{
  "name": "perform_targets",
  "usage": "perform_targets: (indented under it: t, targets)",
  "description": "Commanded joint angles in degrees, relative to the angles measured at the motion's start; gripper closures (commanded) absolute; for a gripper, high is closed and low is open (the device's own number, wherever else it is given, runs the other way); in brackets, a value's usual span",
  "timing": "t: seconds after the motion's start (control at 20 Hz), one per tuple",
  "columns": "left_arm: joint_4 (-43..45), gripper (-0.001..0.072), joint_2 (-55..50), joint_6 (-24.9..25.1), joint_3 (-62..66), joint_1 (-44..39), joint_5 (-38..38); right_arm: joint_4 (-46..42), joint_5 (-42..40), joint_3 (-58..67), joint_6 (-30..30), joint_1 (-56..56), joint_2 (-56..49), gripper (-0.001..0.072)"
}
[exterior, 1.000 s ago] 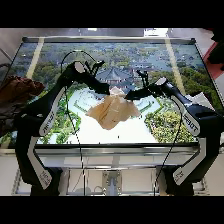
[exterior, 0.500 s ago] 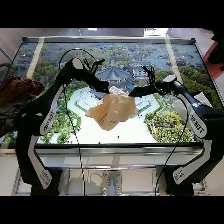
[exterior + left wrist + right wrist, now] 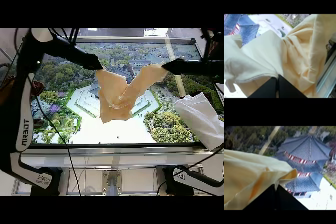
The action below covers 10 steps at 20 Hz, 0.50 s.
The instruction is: Fold the shirts.
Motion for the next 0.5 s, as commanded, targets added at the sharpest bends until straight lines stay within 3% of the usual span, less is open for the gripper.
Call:
perform_targets:
  t: [0.0,0.25,0.45]
  targets:
    - [1.53,0.0699,13.27,1.33,0.37,0.13,1.16,-0.63,-0.87,8.50,1.62,-4.37,11.69,0.0688]
    - [1.86,0.0700,29.66,1.46,0.37,0.09,7.69,-4.09,-8.66,28.44,6.21,-12.17,14.14,0.0690]
    - [-0.68,0.0700,31.52,-1.60,-3.26,0.07,0.39,9.68,-11.69,31.19,5.73,-11.28,8.63,0.0690]
